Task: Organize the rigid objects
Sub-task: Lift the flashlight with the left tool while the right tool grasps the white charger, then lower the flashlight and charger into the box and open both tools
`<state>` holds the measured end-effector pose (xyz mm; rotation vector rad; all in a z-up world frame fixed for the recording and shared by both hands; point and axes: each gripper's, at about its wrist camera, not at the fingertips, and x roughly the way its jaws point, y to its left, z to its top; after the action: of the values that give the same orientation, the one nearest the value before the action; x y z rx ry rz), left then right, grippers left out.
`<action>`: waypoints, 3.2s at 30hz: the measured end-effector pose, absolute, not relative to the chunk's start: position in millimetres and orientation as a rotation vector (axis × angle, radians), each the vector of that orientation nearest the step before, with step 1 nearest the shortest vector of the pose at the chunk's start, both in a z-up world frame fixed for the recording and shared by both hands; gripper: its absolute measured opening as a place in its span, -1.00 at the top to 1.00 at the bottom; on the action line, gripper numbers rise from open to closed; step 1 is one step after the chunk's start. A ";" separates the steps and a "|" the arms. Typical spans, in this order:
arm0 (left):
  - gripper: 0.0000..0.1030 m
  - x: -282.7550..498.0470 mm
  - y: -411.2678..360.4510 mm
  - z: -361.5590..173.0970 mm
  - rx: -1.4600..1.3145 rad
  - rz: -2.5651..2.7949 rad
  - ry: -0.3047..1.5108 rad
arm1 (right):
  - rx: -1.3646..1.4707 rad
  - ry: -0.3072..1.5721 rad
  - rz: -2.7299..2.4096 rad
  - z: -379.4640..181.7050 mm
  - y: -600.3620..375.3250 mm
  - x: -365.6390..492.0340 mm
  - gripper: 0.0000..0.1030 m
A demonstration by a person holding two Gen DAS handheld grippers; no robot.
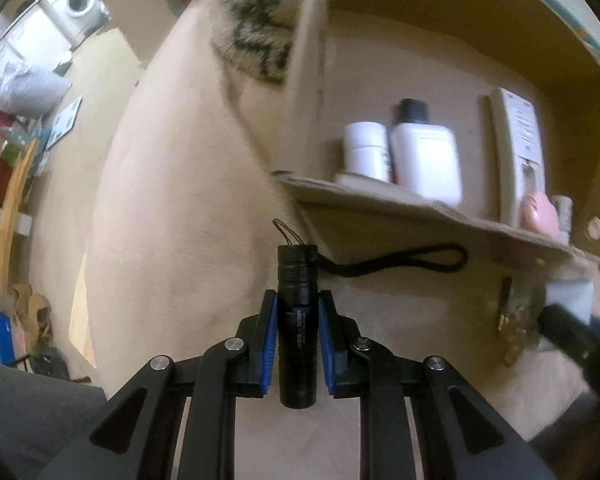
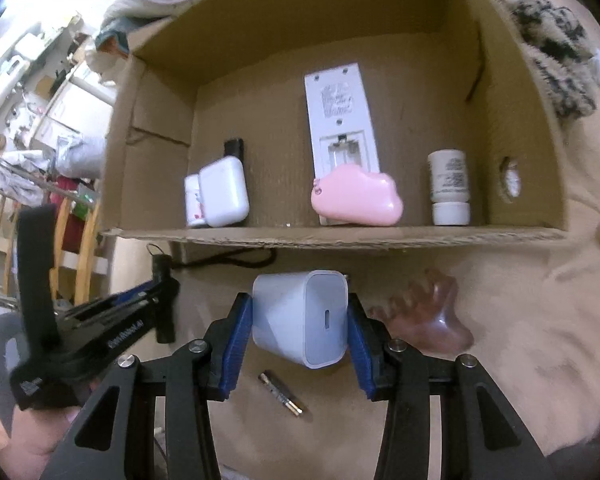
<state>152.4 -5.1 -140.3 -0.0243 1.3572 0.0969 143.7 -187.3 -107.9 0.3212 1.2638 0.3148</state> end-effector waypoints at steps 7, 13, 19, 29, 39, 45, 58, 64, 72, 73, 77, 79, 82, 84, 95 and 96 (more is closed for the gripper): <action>0.66 131.7 -20.9 -114.8 -0.006 0.048 1.293 | 0.405 1.193 0.320 -93.2 -217.6 134.4 0.07; 0.66 112.6 -22.0 -75.7 -0.004 0.016 1.192 | 0.440 1.090 0.325 -68.1 -235.2 122.1 0.07; 0.66 103.2 -27.5 -17.8 0.056 -0.002 0.995 | 0.431 0.982 0.266 -46.3 -251.8 119.0 0.07; 0.66 117.8 -18.0 45.4 0.047 0.005 0.803 | 0.457 0.909 0.246 -28.4 -268.3 127.4 0.07; 0.66 168.1 -14.4 87.1 0.012 0.018 0.704 | 0.430 0.867 0.256 -7.1 -265.6 162.9 0.07; 0.66 208.0 -23.1 68.8 0.033 0.017 0.745 | 0.395 0.882 0.248 -10.7 -262.0 194.0 0.07; 0.66 236.0 -47.6 -67.9 0.085 -0.049 1.031 | 0.343 1.090 0.260 -77.7 -235.4 211.1 0.07; 0.66 236.2 -51.5 -84.2 0.093 -0.049 1.072 | 0.290 1.153 0.233 -93.0 -227.4 211.2 0.06; 0.66 242.0 -52.5 -92.3 0.081 -0.056 1.117 | 0.292 1.191 0.202 -102.1 -232.8 214.5 0.06; 0.66 241.7 -52.2 -92.4 0.081 -0.055 1.117 | 0.295 1.194 0.201 -103.2 -233.6 214.9 0.06; 0.66 238.6 -54.6 -88.4 0.105 -0.052 1.089 | 0.285 1.189 0.195 -102.1 -231.4 216.9 0.06; 0.61 237.6 -55.9 -85.4 0.121 -0.053 1.078 | 0.302 1.181 0.203 -100.2 -230.2 218.8 0.05; 0.02 236.4 -55.9 -83.6 0.124 -0.045 1.078 | 0.336 1.145 0.224 -93.4 -232.8 218.2 -0.17; -0.30 234.4 -54.3 -80.0 0.117 -0.041 1.067 | 0.343 1.117 0.236 -88.0 -232.3 217.1 -0.39; -0.31 223.7 -44.4 -59.0 0.097 -0.003 1.016 | 0.347 1.063 0.226 -76.6 -239.2 211.4 -0.79; -0.31 222.7 -43.6 -57.0 0.091 -0.005 1.011 | 0.351 1.060 0.224 -76.3 -239.9 209.6 -0.79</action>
<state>222.7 -43.6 -57.0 0.0907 1.0110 -0.0048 209.6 -239.9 -76.3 0.3509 1.0599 0.2236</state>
